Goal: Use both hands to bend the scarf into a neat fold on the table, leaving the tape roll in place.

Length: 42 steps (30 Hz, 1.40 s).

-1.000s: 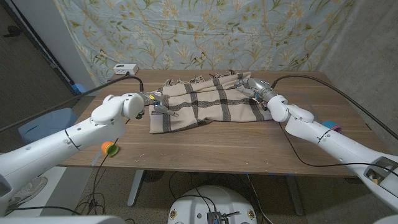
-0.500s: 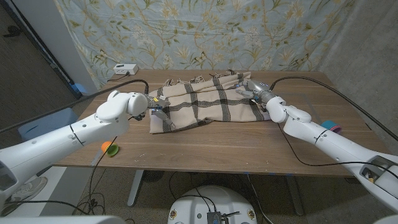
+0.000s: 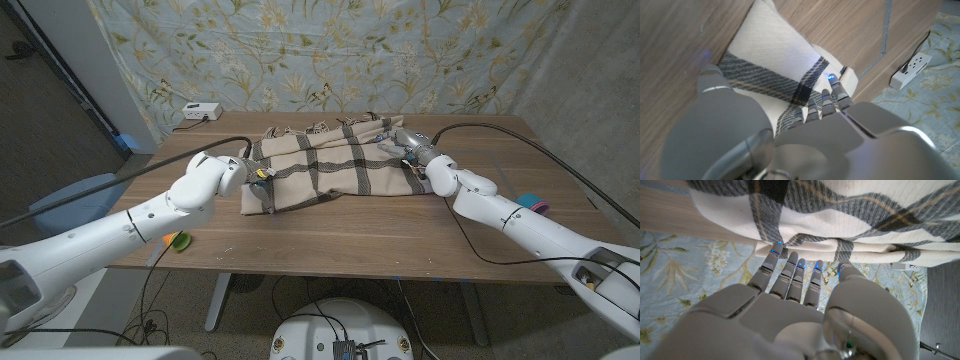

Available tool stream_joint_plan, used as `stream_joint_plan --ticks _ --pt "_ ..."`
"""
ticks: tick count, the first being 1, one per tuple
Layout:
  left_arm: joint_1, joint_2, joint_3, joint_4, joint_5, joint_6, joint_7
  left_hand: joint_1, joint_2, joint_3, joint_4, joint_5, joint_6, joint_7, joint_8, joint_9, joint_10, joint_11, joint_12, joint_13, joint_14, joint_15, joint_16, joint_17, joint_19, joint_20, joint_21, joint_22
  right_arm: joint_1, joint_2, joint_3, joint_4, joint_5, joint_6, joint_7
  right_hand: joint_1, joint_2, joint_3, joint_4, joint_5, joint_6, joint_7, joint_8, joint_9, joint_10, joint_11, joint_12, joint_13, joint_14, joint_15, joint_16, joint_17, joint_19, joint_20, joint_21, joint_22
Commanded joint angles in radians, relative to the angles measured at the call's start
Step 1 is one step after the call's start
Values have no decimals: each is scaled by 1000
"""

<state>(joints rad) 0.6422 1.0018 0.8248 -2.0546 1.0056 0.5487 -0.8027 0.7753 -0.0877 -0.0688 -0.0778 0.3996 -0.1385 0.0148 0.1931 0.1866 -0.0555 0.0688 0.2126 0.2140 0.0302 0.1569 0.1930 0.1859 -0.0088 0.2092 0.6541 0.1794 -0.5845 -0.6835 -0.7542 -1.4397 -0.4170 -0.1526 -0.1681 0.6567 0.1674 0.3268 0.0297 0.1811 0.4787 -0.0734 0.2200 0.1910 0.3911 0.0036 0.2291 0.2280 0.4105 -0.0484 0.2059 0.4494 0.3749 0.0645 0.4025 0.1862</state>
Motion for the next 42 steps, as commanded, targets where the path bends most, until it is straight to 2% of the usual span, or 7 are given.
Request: stream_joint_plan --ticks 1,6,16,24,28,32,42 --pt "49 -65 3 66 243 -81 -44 23 8 4 -7 4 -11 -6 -1 1 -4 0 4 -1 7 -2 7 0 14 0 -7 3 20 20 -14 40 8 19 -6 -8 -2 10 -2 7 -3 1 -7 1 -2 2 -2 -1 -3 -29 -1 -1 -4 -4 -6 2" --pt "82 -87 -18 93 292 -96 7 184 171 107 -49 12 -7 7 3 0 15 -14 12 -5 71 -45 20 -2 88 -27 -7 4 30 23 -19 51 9 25 -4 -9 -3 12 -2 7 -4 1 -8 2 -4 1 -4 -2 -4 -31 -1 -3 -4 -4 -6 2" --pt "115 -123 -62 165 257 -124 140 359 280 231 -89 -53 55 -2 17 0 99 -44 36 -8 175 -112 31 -4 174 -50 14 10 66 36 -42 66 22 -43 99 -39 -14 6 3 4 -54 -16 -30 2 -54 -2 -27 -4 -64 -20 -16 -15 -37 0 -25 0" --pt "122 -125 -60 208 283 -157 320 591 299 597 -52 -165 305 -57 52 4 368 -166 96 -9 414 -291 71 10 241 -139 158 54 148 63 -109 135 25 -124 260 -172 -26 -41 51 5 -225 -26 -43 4 -237 9 -49 -12 -260 27 -25 -54 -144 18 -93 -3" --pt "127 -109 -59 236 307 -187 475 635 289 705 -46 -201 541 -117 98 9 564 -255 142 -10 605 -385 107 13 279 -221 315 92 176 76 -140 175 12 -140 287 -196 -30 -51 61 6 -232 -20 -40 5 -246 20 -46 -13 -276 39 -23 -59 -155 20 -102 -4" --pt "125 -94 -61 263 336 -210 627 612 274 713 -40 -223 781 -139 146 16 742 -254 178 -4 774 -390 146 21 311 -274 456 98 193 83 -159 203 10 -144 299 -205 -24 -52 67 8 -233 -22 -37 5 -249 13 -45 -14 -280 34 -22 -61 -158 16 -105 -4" --pt "69 -67 -53 304 429 -279 821 578 270 709 -68 -225 974 -158 170 23 869 -267 196 28 914 -391 197 62 296 -308 542 42 202 77 -173 223 23 -125 301 -224 -15 -52 78 13 -211 -12 -26 5 -221 13 -30 -15 -270 25 -12 -69 -146 12 -105 -4"
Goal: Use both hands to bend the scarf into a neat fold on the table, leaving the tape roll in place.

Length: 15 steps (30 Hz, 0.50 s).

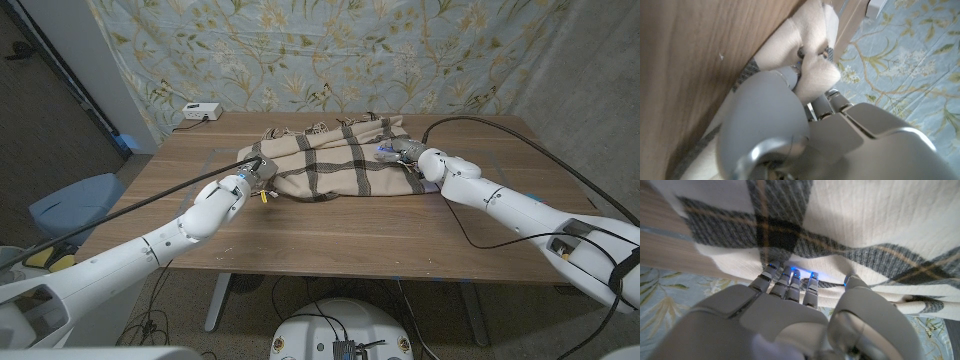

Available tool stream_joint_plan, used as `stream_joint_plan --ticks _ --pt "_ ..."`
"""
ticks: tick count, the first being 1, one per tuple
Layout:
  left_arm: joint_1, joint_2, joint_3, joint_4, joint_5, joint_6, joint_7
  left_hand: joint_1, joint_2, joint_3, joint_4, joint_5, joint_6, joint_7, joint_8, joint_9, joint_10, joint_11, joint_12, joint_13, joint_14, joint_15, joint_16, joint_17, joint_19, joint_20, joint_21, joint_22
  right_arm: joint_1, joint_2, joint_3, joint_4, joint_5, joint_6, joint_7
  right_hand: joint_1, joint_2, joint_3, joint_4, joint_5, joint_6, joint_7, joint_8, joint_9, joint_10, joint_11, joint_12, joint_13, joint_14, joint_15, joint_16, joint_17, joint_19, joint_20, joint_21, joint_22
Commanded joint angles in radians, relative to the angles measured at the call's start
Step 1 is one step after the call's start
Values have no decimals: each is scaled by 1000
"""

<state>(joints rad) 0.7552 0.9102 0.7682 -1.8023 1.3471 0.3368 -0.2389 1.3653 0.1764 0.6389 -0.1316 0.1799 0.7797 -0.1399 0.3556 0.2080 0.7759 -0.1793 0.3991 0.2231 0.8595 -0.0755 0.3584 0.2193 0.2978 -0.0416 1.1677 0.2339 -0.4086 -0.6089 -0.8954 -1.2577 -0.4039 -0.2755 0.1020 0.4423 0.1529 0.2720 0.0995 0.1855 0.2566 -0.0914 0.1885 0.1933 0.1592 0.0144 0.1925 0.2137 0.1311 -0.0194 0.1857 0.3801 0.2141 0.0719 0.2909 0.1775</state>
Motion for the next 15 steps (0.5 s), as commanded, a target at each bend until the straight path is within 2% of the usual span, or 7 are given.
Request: stream_joint_plan --ticks 1,2,3,5,6,8,15 --pt "-49 25 4 58 93 -72 276 -9 5 0 -19 -5 67 1 10 2 53 -19 13 23 96 -158 41 37 -12 -59 36 -15 26 2 -32 41 11 -1 30 -10 -1 3 8 9 14 7 7 2 12 3 8 -1 11 -4 9 -1 16 4 6 5" --pt "-54 27 4 65 98 -78 298 9 9 2 -33 -4 107 10 20 5 88 -17 24 39 138 -159 73 69 -22 -55 62 -17 26 1 -33 42 13 3 31 -11 0 3 8 9 15 8 7 2 14 4 8 -1 12 -5 9 -1 16 4 6 5" --pt "-59 28 3 73 102 -82 322 17 8 1 -35 -3 158 6 39 7 100 -15 27 51 157 -158 93 92 -22 -41 78 -19 26 0 -33 43 15 6 31 -12 0 3 8 9 16 8 7 2 15 4 9 -1 13 -5 10 -2 16 4 6 5" --pt "-68 30 0 90 101 -90 374 48 7 3 -44 1 232 23 76 23 124 -7 40 83 185 -156 136 152 -32 -24 114 -18 24 -3 -36 42 14 10 30 -12 0 4 8 10 18 9 8 2 16 3 10 -1 15 -5 11 -3 18 4 6 5" --pt "-73 30 -2 97 100 -94 392 63 1 5 -45 6 265 56 98 37 146 2 55 110 205 -154 173 202 -28 -18 126 -26 23 -4 -36 40 14 10 31 -12 0 4 8 10 19 10 9 2 17 3 10 -1 15 -6 11 -4 20 2 6 5" --pt "-86 32 -3 107 102 -104 418 79 -2 6 -46 11 321 86 137 57 158 5 67 142 214 -153 206 253 -23 -4 143 -29 21 -7 -36 38 15 14 31 -13 1 5 8 11 21 11 9 2 19 4 11 -1 17 -6 12 -5 20 1 6 5" --pt "-148 47 16 132 148 -163 491 85 -1 12 -42 18 347 112 171 84 166 6 78 171 214 -151 232 297 -15 0 144 -36 17 -14 -42 27 11 27 37 -12 3 8 7 12 25 12 11 2 24 4 13 -2 21 -8 13 -10 24 -1 5 5"
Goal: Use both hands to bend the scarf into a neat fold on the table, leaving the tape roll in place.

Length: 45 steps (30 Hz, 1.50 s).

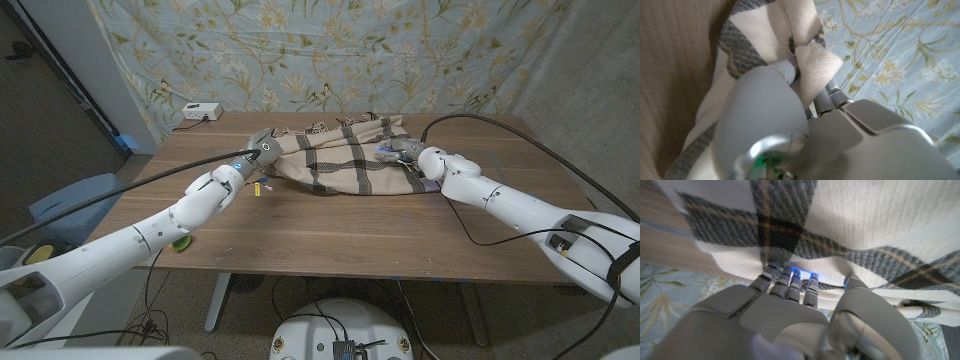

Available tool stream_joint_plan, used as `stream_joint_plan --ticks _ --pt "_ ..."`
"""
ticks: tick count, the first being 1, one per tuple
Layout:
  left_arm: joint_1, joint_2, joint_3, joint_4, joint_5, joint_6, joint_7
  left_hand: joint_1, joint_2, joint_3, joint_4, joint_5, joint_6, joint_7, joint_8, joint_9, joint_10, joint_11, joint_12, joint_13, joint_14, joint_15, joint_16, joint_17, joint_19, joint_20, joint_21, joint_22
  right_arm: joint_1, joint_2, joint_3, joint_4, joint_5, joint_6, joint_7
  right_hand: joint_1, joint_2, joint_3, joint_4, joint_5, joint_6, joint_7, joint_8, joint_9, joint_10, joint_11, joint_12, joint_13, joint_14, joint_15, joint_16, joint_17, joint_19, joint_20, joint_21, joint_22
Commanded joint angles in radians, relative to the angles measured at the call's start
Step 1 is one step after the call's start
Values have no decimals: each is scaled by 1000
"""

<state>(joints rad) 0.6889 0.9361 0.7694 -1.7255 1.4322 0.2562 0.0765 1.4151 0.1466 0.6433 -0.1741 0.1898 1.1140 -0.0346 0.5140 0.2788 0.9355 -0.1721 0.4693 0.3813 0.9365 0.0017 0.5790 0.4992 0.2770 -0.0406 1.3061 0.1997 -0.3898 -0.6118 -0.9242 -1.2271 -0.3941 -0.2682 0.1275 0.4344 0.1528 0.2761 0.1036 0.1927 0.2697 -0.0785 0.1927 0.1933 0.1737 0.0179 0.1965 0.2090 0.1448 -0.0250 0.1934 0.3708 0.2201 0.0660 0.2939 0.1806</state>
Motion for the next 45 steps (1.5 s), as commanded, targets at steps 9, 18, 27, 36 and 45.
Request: stream_joint_plan --ticks 9,18,27,36,45 --pt "-189 23 50 103 150 -167 270 29 30 11 10 11 -1 18 38 49 12 -11 19 45 122 -228 27 59 -3 -7 5 -5 -4 -13 -23 -16 -13 34 20 -2 5 9 0 8 19 2 9 2 16 1 11 2 12 -6 6 -6 21 5 1 1" --pt "-289 10 86 145 217 -218 314 28 29 14 11 13 -7 20 60 77 12 -13 26 70 110 -229 37 91 -6 -11 7 -6 -9 -16 -27 -20 -24 44 28 -1 6 12 -3 9 22 2 9 1 20 0 12 2 14 -6 6 -12 23 5 0 1" --pt "-383 -28 137 188 268 -263 374 24 29 18 14 14 -14 20 80 103 10 -14 32 94 99 -229 46 119 -5 -13 7 -8 -12 -24 -40 -28 -49 63 39 -1 6 16 -5 10 23 3 8 1 21 0 12 1 15 -7 6 -18 25 5 -2 1" --pt "-472 -71 190 222 303 -285 454 22 28 21 13 14 -20 16 95 123 8 -14 35 111 91 -229 51 140 -7 -14 9 -8 -31 -53 -46 -80 -86 80 54 0 7 20 -7 12 25 2 8 1 30 0 15 1 20 -9 7 -24 28 5 -4 1" --pt "-537 -96 230 245 328 -292 506 20 28 24 13 15 -25 18 109 142 5 -14 38 128 84 -229 55 158 -7 -14 10 -9 -66 -87 -40 -140 -116 104 70 -1 6 22 -8 13 29 2 9 1 39 -1 18 1 31 -12 11 -29 37 4 -3 1"
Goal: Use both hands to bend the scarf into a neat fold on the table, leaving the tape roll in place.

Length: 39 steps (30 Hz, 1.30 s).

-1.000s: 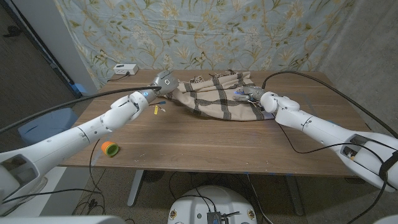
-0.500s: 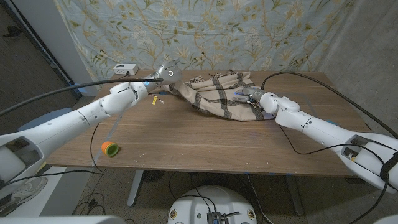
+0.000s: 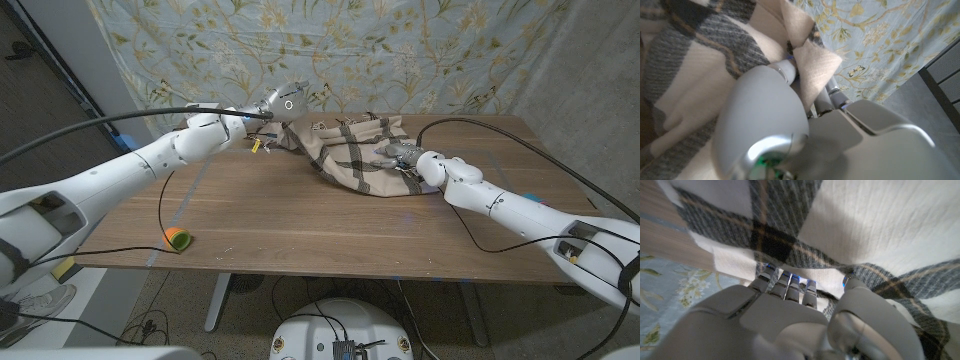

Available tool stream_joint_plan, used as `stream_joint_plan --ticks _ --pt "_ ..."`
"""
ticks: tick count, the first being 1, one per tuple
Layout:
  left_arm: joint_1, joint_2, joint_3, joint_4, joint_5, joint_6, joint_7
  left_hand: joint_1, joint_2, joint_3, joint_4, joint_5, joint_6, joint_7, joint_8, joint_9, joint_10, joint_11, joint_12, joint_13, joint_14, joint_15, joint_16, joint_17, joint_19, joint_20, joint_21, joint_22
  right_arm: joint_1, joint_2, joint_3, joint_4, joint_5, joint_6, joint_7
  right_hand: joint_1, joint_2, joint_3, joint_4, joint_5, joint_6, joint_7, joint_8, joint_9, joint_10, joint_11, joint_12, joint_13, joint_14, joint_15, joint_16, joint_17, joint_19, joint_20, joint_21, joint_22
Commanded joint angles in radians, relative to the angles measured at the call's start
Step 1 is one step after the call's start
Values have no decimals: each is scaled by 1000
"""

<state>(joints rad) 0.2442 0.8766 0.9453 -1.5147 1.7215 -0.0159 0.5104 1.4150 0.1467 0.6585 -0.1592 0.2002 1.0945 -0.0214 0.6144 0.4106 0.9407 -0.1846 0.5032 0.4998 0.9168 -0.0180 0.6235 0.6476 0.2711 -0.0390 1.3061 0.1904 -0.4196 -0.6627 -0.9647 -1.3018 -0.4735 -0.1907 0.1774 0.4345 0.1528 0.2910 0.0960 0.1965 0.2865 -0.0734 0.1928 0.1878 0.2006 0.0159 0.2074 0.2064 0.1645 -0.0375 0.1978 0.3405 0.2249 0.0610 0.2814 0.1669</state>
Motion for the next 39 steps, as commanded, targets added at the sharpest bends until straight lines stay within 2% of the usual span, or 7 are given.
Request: stream_joint_plan --ticks 1,16,31,39 --pt "-99 -40 60 37 43 -21 73 19 27 9 -1 4 -7 3 10 12 0 -2 5 11 103 -209 11 12 -1 -16 9 -1 -39 -39 2 -70 -38 32 22 -1 6 8 0 9 12 -2 9 6 12 1 7 3 12 1 7 1 32 9 10 15" --pt "-215 -92 131 88 86 -43 131 14 27 15 0 4 -16 4 36 45 -1 -5 11 40 93 -210 17 45 -2 -18 12 -2 -70 -53 11 -108 -86 79 44 -1 5 11 -3 10 15 -1 9 6 14 0 6 3 13 1 6 -5 34 9 8 15" --pt "-326 -183 221 164 97 -51 212 11 26 20 -2 4 -25 2 56 72 -6 -5 15 63 87 -210 20 70 -5 -20 16 -1 -95 -55 31 -144 -127 111 21 6 4 19 -11 12 17 -2 8 6 13 0 5 3 10 0 3 -15 34 8 4 15" --pt "-388 -240 278 222 99 -52 256 8 27 23 -1 3 -30 3 63 82 -7 -6 16 72 84 -210 21 79 -5 -20 16 -2 -97 -49 38 -138 -139 123 14 8 4 22 -15 13 18 0 8 6 13 -2 4 2 8 -1 1 -19 34 8 2 15"
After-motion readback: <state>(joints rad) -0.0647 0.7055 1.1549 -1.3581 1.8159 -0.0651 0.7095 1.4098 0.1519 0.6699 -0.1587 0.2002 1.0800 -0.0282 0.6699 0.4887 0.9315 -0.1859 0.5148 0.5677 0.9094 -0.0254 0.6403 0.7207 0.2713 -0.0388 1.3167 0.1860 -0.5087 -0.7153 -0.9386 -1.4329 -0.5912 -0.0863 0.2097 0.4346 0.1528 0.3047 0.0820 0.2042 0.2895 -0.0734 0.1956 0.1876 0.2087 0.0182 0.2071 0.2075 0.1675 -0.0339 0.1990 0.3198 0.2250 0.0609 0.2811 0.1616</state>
